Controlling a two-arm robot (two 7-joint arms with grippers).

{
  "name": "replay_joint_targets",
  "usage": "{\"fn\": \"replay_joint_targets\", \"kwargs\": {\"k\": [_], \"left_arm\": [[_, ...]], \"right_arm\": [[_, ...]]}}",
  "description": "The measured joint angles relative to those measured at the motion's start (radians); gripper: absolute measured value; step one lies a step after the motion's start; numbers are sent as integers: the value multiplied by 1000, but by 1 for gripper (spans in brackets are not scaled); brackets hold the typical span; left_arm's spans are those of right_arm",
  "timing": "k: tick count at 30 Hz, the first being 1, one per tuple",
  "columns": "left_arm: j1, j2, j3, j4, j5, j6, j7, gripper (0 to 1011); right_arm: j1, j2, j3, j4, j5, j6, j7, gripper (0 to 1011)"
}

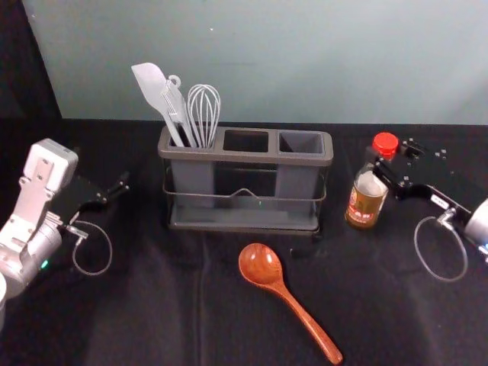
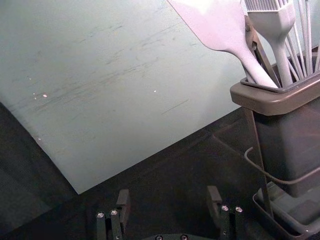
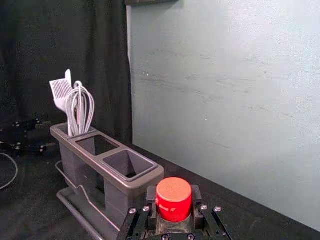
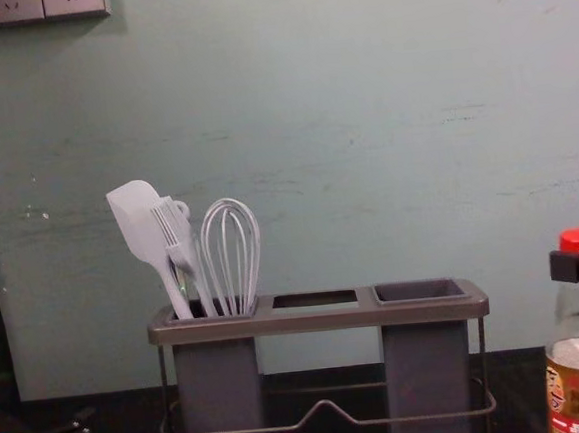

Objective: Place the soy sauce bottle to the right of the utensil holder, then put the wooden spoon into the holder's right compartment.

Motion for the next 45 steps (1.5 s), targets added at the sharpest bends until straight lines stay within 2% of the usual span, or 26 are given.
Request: {"fn": "replay_joint_targets", "kwargs": {"k": [19, 45], "left_arm": [[0, 0, 0, 0, 0, 0, 0, 1005], [0, 0, 0, 0, 0, 0, 0, 1005]], "right_arm": [[49, -56, -18, 87, -22, -22, 16, 387], [91, -91, -31, 166, -47, -52, 33, 387]]}}
